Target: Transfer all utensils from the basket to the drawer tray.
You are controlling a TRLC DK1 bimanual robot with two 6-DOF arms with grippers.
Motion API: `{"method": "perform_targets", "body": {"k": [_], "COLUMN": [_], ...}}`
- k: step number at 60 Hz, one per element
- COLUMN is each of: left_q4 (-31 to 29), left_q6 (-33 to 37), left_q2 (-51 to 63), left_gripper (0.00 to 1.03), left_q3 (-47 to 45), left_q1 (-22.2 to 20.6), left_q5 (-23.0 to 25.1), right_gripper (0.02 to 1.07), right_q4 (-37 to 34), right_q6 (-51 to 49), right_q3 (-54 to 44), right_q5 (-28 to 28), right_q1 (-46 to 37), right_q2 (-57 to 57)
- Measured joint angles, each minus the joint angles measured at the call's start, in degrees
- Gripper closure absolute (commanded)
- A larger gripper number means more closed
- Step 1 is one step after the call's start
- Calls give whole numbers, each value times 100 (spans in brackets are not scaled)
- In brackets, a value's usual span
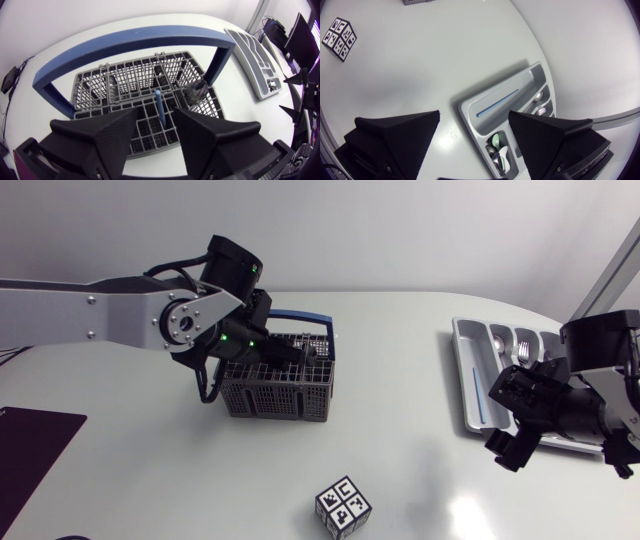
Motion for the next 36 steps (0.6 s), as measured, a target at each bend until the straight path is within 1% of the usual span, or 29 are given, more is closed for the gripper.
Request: {"method": "perform_targets", "body": {"k": [5, 8, 11, 12, 17, 18, 21, 29, 36], "left_q4": [210, 304, 326, 332, 352, 354, 369, 413, 640], "left_q6": [-31, -50, -96, -105, -149, -149, -149, -151, -190], "left_q2": [0, 0, 2, 0, 2, 2, 13, 26, -2], "left_gripper": [75, 80, 82, 85, 92, 95, 99, 99, 99], "left_q3": [0, -2, -2, -2, -2, -2, -2, -15, -151], "left_q1": [-4, -15, -33, -39, -131, -151, -221, -295, -321], "left_q5": [-105, -138, -170, -184, -271, -289, -378, -470, -525], "right_gripper": [8, 8, 8, 8, 8, 8, 8, 8, 8], "right_q4": [0, 2, 7, 7, 7, 9, 9, 37, 48], "right_q6": [63, 83, 105, 105, 105, 105, 105, 105, 105], "right_q3": [-4, -15, -37, -48, -101, -105, -109, -122, -212], "right_q5": [2, 2, 2, 2, 0, 2, 2, 2, 2], "right_q1": [68, 83, 87, 90, 105, 105, 105, 105, 105], "right_q2": [0, 2, 2, 2, 2, 2, 7, 7, 7]}}
